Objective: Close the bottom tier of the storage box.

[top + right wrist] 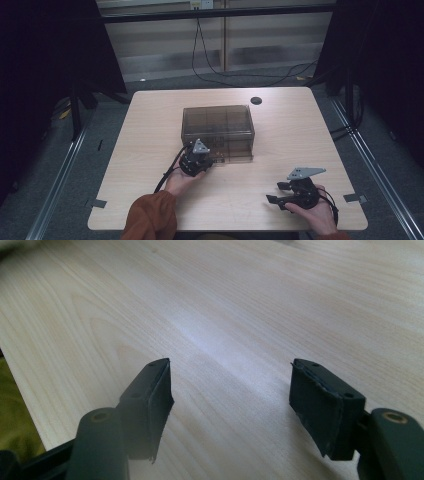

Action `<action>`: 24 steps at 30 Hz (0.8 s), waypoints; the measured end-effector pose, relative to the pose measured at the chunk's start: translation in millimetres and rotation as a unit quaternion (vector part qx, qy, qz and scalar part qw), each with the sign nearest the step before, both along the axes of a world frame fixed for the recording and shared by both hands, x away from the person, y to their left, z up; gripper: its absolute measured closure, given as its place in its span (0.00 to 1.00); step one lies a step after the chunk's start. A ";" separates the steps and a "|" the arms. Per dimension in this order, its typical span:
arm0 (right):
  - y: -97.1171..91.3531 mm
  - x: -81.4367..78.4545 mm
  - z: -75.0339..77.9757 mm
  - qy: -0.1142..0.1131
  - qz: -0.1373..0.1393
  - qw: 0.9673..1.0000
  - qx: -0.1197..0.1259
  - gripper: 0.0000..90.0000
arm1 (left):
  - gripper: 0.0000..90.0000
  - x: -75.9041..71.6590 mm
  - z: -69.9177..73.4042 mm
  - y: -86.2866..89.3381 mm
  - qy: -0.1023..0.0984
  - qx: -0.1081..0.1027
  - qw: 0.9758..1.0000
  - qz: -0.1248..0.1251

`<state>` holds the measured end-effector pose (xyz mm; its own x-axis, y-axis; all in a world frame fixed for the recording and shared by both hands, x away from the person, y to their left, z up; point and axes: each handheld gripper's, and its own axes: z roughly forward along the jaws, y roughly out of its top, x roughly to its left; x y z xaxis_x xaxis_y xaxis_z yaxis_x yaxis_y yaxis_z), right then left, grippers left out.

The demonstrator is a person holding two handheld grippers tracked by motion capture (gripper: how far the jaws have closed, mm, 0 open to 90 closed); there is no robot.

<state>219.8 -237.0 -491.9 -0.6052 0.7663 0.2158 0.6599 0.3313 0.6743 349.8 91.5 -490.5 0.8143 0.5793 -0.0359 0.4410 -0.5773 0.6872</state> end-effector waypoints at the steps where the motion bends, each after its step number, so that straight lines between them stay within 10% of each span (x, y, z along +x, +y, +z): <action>1: 0.1 -0.2 -0.1 0.000 0.001 1.000 -0.001 0.37 | 1.00 1.2 -0.6 0.2 -0.001 0.000 1.000 -0.001; 24: -1.9 -0.5 0.2 -0.004 0.000 1.000 -0.001 0.38 | 1.00 15.5 -1.0 -3.6 -0.004 0.005 1.000 0.023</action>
<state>219.3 -238.9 -491.7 -0.6061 0.7674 0.2092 0.6549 0.3322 0.6788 365.3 88.0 -491.4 0.7874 0.6160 -0.0231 0.4608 -0.5633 0.6858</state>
